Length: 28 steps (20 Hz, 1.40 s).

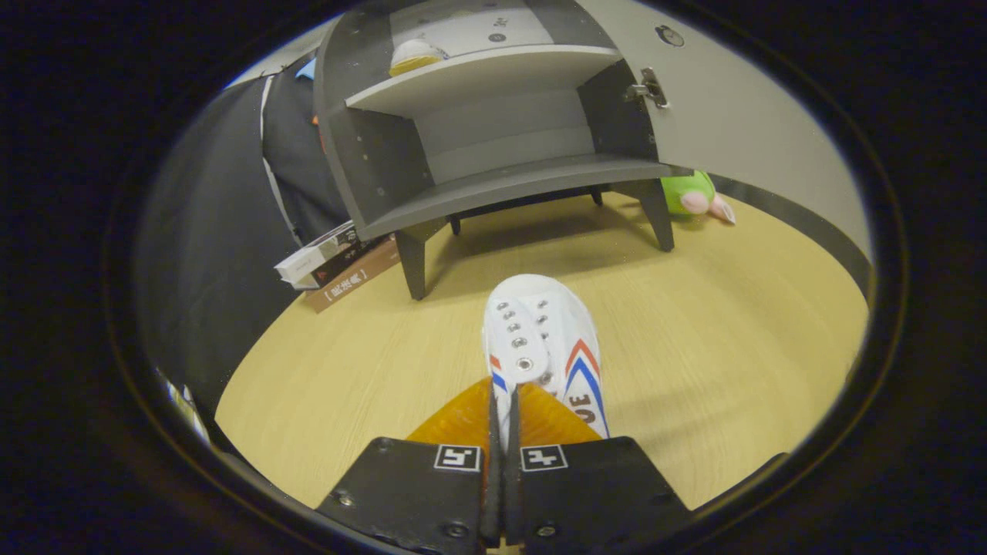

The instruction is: Open the shoe cabinet door, grab the shoes and put them into the shoe cabinet, then close the shoe cabinet door.

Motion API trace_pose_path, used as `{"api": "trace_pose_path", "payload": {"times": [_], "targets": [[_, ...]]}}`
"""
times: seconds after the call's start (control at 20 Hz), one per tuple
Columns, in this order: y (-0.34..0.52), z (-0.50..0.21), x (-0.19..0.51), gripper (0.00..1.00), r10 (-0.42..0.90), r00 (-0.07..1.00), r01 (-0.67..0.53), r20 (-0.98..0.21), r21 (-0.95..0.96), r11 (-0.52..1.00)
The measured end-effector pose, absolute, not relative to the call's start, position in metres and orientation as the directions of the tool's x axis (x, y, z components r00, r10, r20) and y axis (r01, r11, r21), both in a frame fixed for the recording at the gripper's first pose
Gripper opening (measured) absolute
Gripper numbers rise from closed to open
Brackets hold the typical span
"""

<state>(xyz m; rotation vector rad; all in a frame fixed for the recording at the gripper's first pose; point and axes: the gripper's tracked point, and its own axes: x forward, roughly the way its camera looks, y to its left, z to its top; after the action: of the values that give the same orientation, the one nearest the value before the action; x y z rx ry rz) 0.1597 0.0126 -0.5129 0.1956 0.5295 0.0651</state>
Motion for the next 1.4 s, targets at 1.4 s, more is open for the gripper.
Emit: {"api": "trace_pose_path", "payload": {"times": [1.4], "targets": [[0.003,-0.152,0.061,0.05,0.152,0.986,-0.155,-0.069,-0.056,0.986]]}}
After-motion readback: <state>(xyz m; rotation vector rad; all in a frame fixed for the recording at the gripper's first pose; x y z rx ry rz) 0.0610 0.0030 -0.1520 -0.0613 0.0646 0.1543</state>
